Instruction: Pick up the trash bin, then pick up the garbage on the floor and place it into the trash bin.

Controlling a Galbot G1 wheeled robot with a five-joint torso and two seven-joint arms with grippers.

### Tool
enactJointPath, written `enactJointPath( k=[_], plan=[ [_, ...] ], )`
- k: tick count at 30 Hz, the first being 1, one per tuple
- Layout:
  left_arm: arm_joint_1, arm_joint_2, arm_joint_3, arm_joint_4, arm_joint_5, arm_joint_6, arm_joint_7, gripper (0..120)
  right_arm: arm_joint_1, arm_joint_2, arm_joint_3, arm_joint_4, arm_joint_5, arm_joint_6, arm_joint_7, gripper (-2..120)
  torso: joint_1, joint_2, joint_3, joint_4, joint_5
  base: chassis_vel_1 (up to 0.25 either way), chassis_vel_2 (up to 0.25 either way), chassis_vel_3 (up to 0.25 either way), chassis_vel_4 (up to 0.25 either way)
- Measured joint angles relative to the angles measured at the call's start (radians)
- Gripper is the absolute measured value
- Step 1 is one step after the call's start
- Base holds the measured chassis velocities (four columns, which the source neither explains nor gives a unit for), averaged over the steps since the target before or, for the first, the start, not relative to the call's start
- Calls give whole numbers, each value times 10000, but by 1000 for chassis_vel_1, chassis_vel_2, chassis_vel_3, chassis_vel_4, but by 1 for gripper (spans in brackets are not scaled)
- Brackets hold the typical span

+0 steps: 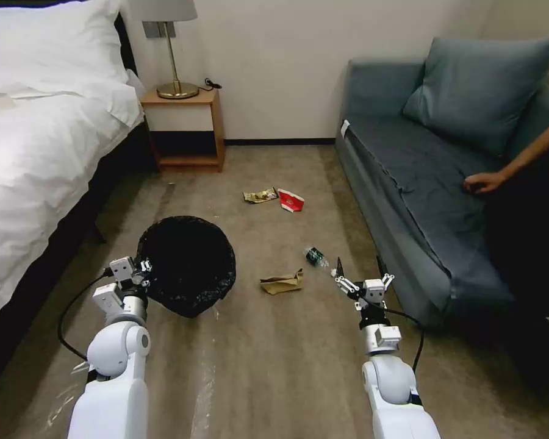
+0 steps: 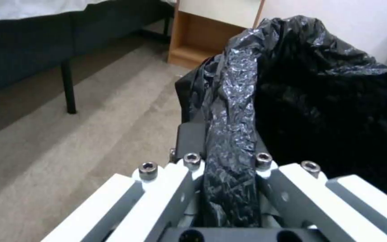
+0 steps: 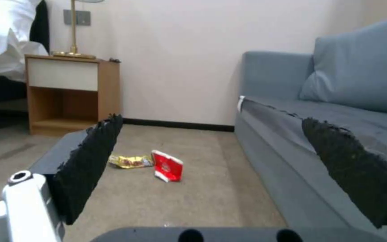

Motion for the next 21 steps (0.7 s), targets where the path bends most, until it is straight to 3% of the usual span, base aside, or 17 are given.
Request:
enactJointPath(
  k=[21],
  plan=[
    [44,-21,-82,-155,12,-35,137,4,196,-75,-294,-243,-106,-71,-4,100,0,0,0,-1,-2,-137,140,137,-138]
  ],
)
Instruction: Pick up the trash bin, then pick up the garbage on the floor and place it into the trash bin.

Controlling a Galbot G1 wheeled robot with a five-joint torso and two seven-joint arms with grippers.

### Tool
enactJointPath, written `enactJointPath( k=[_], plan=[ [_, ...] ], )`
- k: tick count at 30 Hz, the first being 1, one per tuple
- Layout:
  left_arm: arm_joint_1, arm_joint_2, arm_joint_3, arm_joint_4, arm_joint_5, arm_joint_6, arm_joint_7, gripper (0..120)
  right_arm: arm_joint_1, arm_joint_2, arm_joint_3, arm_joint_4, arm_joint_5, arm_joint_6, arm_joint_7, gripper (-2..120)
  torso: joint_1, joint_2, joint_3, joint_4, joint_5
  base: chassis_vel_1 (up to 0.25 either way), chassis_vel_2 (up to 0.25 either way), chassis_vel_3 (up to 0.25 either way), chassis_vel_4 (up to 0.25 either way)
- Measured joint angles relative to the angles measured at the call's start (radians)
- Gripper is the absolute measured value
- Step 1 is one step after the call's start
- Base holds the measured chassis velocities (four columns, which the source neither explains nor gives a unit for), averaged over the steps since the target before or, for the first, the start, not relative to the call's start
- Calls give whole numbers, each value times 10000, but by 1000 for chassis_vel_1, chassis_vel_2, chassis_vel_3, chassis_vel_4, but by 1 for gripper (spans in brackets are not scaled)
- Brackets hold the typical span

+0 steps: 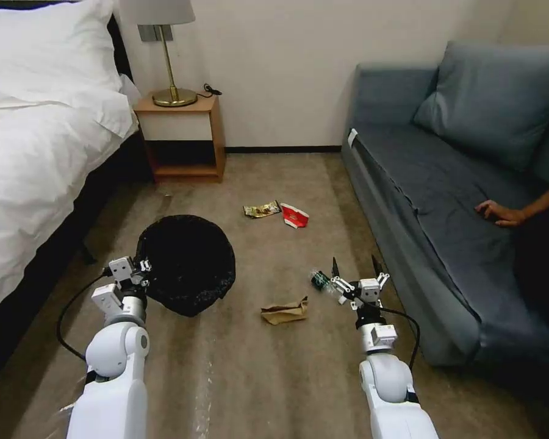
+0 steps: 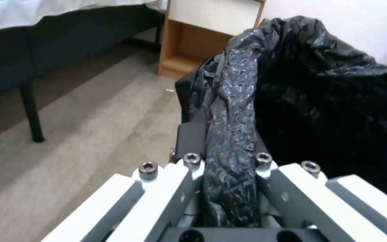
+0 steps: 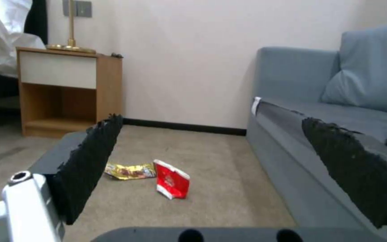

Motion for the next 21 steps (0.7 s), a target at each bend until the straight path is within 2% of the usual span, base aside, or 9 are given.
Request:
enactJointPath(
  k=[10,15,17,21],
  plan=[
    [-160,-100,59,-217,84,203,-81,4,388,-318,-181,-441,-20,-41,5,100,0,0,0,1,-1,-131,134,150,-125],
    [-234,-141,83,-21,197,213,-109,4,620,-567,-321,-885,16,221,24,100,0,0,1,-1,-1,-134,122,115,-127],
    [-174,-164,82,60,242,213,-110,4,726,-663,-401,-1146,52,600,36,100,1,0,1,0,0,-113,102,98,-92],
    [-135,-164,84,84,257,214,-89,4,738,-855,-661,-1202,228,598,146,100,1,-1,2,0,0,-36,38,39,-26]
  ],
)
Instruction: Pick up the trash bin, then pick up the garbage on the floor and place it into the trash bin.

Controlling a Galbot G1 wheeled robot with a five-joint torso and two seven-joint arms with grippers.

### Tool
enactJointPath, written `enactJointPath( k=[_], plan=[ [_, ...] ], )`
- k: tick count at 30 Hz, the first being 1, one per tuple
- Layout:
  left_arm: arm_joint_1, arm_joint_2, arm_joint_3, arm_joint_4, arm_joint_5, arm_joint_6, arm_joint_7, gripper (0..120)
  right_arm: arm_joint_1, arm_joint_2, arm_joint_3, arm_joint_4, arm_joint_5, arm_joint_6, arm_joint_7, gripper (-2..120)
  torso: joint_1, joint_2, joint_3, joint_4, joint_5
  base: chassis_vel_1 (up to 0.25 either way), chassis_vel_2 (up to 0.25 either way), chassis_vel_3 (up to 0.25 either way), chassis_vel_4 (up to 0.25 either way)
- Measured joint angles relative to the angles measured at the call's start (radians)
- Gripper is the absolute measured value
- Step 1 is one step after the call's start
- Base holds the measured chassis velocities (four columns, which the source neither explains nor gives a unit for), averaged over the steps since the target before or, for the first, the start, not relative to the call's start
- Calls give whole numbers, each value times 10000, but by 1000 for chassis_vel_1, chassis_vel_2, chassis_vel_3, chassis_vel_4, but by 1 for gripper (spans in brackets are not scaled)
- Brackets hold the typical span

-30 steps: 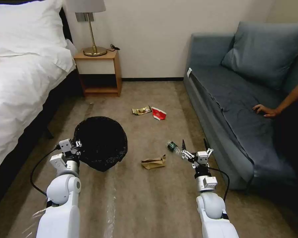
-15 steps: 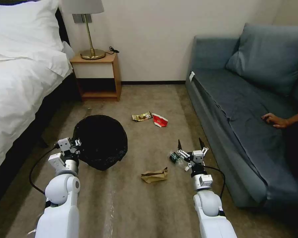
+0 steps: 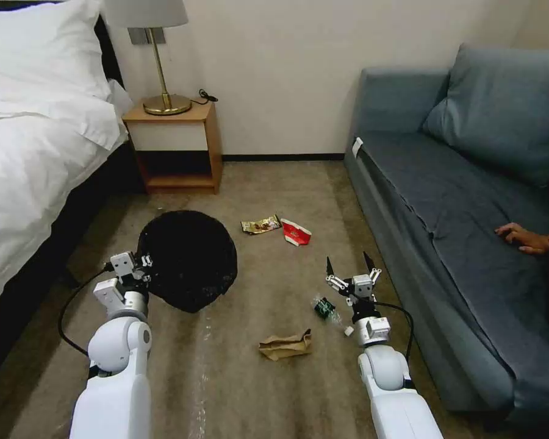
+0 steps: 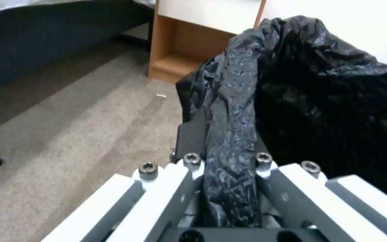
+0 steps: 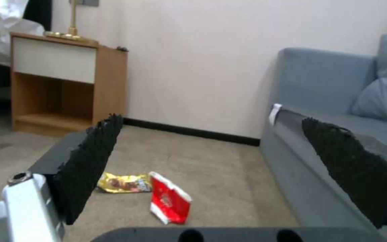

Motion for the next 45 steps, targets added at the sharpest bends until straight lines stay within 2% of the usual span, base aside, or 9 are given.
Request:
enactJointPath(
  k=[5,8,13,16,22,26,31,37,45],
  plan=[
    [-201,38,102,12,17,66,-70,4,136,-572,-779,0,559,-612,356,100,-2,1,-2,0,0,0,0,0,0],
    [-388,74,408,67,34,184,-167,4,159,-1141,-1619,147,1824,-1575,581,100,-1,1,-1,1,1,0,0,0,0],
    [-546,81,789,227,93,216,-183,4,162,-1692,-2224,286,3080,-2501,681,100,-1,1,-2,0,5,0,0,0,0],
    [-692,45,1103,435,196,211,-128,4,287,-2289,-2810,401,4583,-3684,866,100,-1,1,-1,-3,1,0,0,0,0],
    [-784,-82,1081,640,416,97,-81,4,492,-3086,-3723,368,5799,-5181,912,100,-1,1,-1,1,1,0,0,0,0],
    [-883,-121,1030,766,479,67,-83,4,510,-3266,-3931,180,5941,-5455,941,100,-1,1,-1,1,1,0,0,0,0],
    [-884,-84,943,832,481,63,-71,4,595,-3247,-4247,-299,6000,-6003,1097,100,-1,1,-1,-4,0,0,0,0,0],
    [-684,-31,923,668,400,64,-86,4,1100,-2451,-4765,-1704,5872,-6435,1092,100,-1,1,-2,1,0,0,0,0,0],
    [-593,-33,916,553,395,76,-102,4,1260,-1867,-4482,-3015,5686,-6538,952,100,-1,0,-1,0,0,0,0,0,0]
  ],
)
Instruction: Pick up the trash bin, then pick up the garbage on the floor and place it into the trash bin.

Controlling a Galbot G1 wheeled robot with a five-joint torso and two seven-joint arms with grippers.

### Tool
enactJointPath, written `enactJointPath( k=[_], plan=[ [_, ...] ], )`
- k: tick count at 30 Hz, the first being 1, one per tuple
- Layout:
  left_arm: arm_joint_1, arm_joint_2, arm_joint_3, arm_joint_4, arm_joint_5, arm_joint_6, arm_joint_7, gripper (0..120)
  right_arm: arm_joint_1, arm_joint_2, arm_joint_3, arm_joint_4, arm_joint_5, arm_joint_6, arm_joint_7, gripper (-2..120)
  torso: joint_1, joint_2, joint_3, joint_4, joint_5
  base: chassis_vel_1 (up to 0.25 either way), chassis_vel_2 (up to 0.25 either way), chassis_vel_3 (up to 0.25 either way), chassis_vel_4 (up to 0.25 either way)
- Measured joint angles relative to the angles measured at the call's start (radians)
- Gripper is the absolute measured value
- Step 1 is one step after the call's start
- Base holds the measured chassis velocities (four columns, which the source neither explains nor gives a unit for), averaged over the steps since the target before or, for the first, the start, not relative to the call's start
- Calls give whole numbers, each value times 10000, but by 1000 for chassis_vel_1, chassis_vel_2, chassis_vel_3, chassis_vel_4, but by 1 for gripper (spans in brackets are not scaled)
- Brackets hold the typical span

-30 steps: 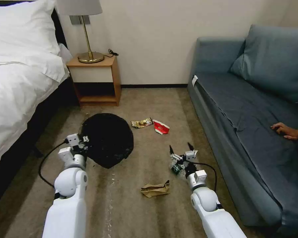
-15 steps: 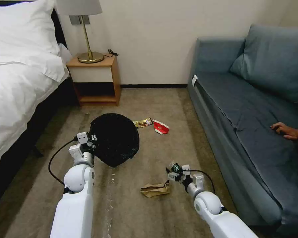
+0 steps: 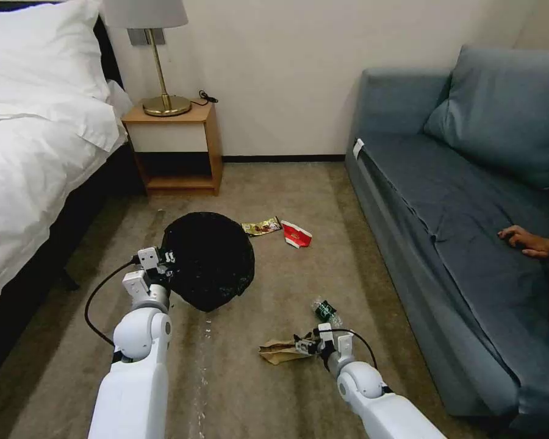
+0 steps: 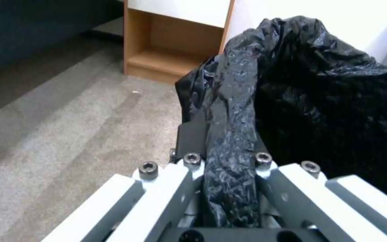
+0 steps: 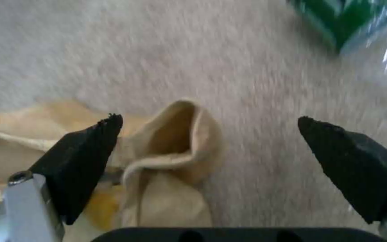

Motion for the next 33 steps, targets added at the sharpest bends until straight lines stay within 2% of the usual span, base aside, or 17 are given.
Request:
enactJointPath(
  k=[7,9,13,15,17,19,20,22,28,30,31,33],
  plan=[
    [52,-15,41,-43,41,5,0,4,104,251,162,-617,-168,283,-184,98,0,0,0,0,-1,0,0,0,0],
    [97,-24,47,-81,66,5,0,4,127,334,217,-740,-213,479,-283,88,0,1,0,0,-1,0,0,0,0],
    [116,-30,44,-93,70,6,1,4,112,391,242,-750,-263,591,-284,79,0,0,0,0,0,0,0,0,0],
    [114,-31,28,-95,72,6,2,4,73,462,287,-730,-319,646,-260,67,0,0,0,0,0,0,0,0,0],
    [106,-29,25,-95,73,6,2,4,67,490,296,-730,-348,679,-250,64,0,1,0,0,0,0,0,0,0],
    [91,-21,22,-111,74,6,2,4,72,529,313,-758,-401,723,-244,53,0,0,0,0,0,0,0,0,0],
    [91,-21,22,-111,74,6,2,4,72,529,313,-758,-401,723,-244,53,0,0,0,0,0,0,0,0,0],
    [70,-12,17,-126,72,5,2,4,76,545,332,-779,-449,765,-242,40,0,0,0,0,1,0,0,0,0],
    [39,-5,-3,-90,81,6,2,4,61,547,418,-805,-526,848,-242,25,0,0,0,0,0,0,0,0,0],
    [42,-22,32,-92,103,6,3,4,47,523,451,-826,-552,904,-248,14,0,0,0,0,0,0,0,0,0],
    [42,-22,32,-92,103,6,3,4,47,523,451,-826,-552,904,-248,14,0,0,0,0,0,0,0,0,0],
    [39,-27,47,-91,118,6,3,4,38,489,468,-857,-607,992,-251,3,0,0,0,1,0,0,0,0,0]
  ],
)
